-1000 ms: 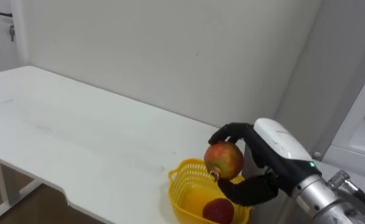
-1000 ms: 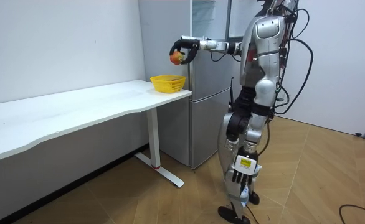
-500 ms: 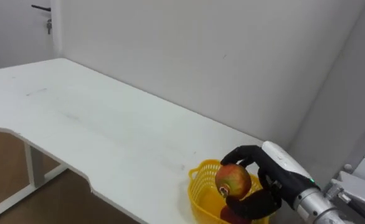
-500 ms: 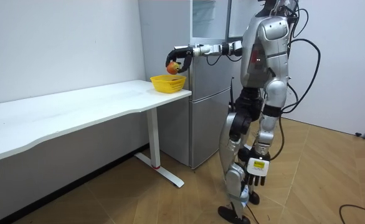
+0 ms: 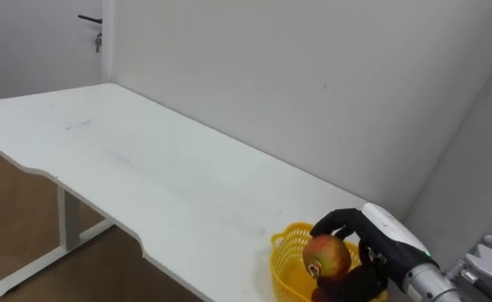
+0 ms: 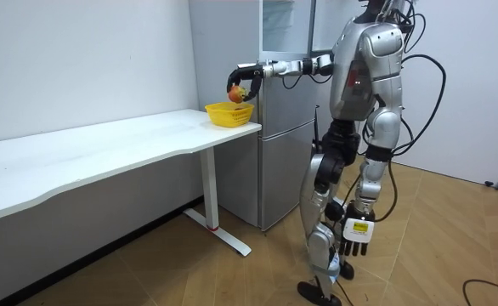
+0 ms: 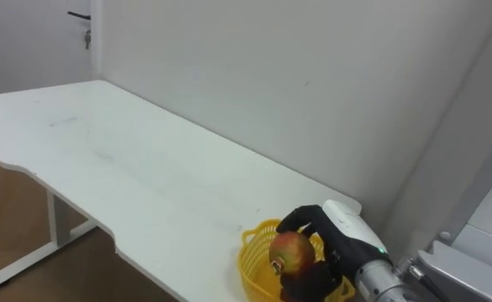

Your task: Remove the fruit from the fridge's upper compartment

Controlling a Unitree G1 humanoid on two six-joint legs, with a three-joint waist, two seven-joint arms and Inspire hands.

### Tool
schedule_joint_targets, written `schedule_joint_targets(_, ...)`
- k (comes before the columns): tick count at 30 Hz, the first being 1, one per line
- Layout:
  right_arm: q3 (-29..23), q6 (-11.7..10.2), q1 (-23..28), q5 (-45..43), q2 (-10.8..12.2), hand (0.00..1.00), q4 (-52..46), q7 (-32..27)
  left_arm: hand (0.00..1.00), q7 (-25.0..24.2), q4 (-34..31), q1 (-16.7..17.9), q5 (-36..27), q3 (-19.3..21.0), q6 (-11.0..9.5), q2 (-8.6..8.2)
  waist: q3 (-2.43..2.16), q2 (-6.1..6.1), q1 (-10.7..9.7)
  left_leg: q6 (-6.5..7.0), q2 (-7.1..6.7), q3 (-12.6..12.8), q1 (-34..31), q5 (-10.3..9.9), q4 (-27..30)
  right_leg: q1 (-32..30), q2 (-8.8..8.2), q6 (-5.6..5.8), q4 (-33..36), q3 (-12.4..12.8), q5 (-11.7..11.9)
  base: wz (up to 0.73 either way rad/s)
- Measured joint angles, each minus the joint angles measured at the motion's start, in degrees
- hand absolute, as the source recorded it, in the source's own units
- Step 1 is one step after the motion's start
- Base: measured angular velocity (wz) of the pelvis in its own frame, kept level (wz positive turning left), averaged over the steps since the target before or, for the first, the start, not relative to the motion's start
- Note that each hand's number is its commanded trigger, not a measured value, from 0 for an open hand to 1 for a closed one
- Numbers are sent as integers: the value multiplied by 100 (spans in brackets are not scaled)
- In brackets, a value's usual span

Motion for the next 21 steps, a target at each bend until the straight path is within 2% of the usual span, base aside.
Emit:
schedule_joint_targets(6, 0, 24, -1, 0, -2, 0, 0, -121, 0, -1, -53, 19, -2, 5, 39, 48, -23, -35, 12, -2, 0, 0, 12, 2, 1, 5, -2, 0, 1, -5, 0, 0)
schedule_joint_targets(21, 0, 98, 0, -13, -1, 0, -5, -128, 0, 4, -152, 111, -1, 9, 78, 65, -14, -61, 8, -2, -1, 1, 21, 1, 0, 17, -1, 0, 2, -4, 0, 0)
